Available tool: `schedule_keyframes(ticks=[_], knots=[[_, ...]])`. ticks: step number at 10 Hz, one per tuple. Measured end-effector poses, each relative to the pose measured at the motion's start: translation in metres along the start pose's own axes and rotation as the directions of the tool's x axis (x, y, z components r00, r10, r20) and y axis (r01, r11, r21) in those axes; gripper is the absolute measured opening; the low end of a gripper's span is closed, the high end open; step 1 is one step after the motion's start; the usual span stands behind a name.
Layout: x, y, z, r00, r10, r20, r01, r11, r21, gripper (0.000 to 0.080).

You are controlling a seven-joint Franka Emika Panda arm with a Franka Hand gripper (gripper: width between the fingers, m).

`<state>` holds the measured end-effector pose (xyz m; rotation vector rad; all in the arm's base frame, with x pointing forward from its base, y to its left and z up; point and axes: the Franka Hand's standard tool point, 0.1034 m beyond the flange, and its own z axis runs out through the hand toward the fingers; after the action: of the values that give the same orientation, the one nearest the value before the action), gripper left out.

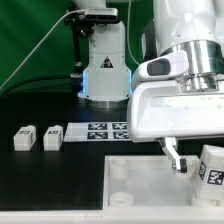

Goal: Assemble one leg

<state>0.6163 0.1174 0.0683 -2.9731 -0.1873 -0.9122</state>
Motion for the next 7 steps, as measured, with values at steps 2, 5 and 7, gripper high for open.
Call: schedule_keyframes(ticks=[2, 5, 7], knots=[[-0.0002, 0.0, 0.0001, 1.0, 0.0, 0.0, 0.0, 1.0, 0.0, 0.0647], [-0.0004, 0.0, 0.0003, 1.0, 0.0, 0.001, 0.0, 1.0, 0.0, 0.0649], [-0.0005, 0.0, 0.0003, 1.0, 0.0, 0.001, 0.0, 1.0, 0.0, 0.0649]])
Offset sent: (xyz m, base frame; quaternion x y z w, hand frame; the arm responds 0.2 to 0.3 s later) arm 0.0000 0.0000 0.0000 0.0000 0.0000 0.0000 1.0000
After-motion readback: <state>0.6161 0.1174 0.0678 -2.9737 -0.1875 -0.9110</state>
